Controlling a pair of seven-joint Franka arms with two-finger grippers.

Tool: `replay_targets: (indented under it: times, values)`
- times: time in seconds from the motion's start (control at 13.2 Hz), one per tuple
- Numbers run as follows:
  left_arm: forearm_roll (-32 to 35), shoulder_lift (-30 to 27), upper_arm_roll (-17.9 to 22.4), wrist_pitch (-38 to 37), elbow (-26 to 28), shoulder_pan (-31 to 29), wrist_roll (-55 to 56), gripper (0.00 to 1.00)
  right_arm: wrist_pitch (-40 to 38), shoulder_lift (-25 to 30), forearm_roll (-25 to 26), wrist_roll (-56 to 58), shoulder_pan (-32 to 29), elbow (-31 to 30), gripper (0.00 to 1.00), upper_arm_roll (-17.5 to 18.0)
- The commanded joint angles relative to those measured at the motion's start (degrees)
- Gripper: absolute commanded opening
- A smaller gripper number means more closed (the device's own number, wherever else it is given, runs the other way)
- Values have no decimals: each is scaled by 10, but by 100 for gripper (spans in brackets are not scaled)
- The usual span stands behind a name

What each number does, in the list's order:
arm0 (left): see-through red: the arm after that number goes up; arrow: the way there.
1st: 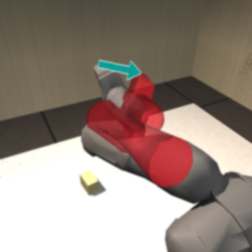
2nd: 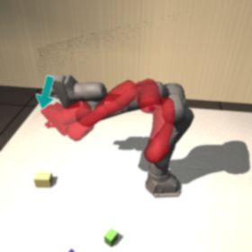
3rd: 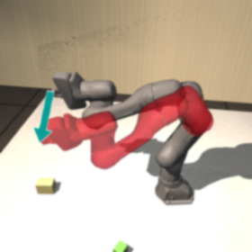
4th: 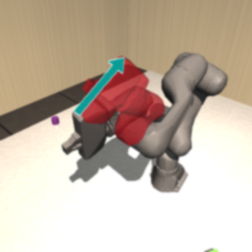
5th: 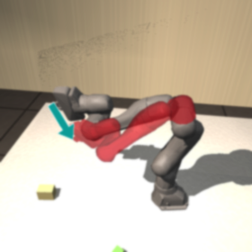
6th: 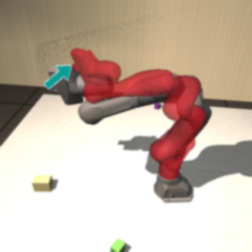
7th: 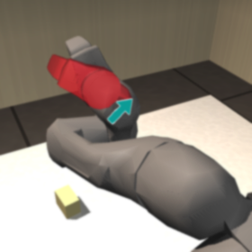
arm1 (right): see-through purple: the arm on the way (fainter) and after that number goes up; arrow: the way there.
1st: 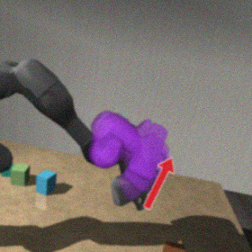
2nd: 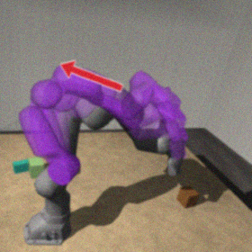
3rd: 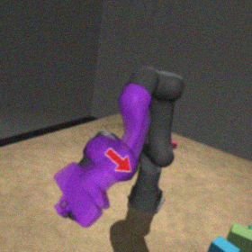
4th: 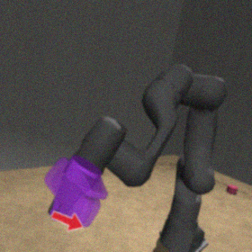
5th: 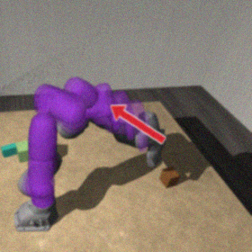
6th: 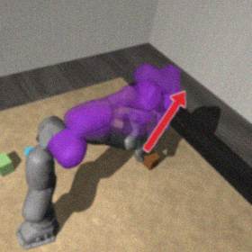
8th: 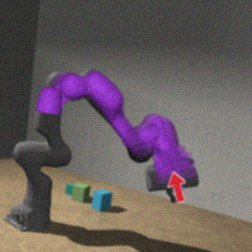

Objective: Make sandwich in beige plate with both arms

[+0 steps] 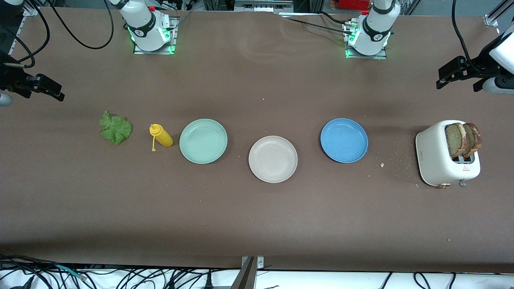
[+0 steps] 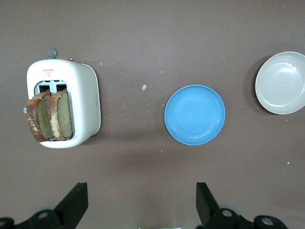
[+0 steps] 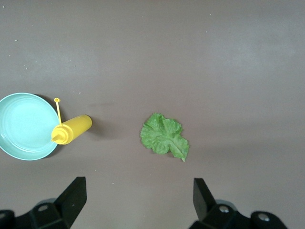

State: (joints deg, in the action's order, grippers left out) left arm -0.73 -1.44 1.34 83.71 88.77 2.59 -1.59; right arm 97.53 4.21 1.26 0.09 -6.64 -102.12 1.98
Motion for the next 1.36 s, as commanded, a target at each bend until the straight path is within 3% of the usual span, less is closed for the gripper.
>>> replay_targets:
  times: [0.0, 1.29]
  values:
    - [-8, 13, 2, -5, -8, -3, -1, 100, -10, -1, -6, 6, -5, 9, 99, 2]
    - [-6, 29, -2, -2, -12, 6, -1, 100, -10, -1, -7, 5, -6, 6, 99, 0]
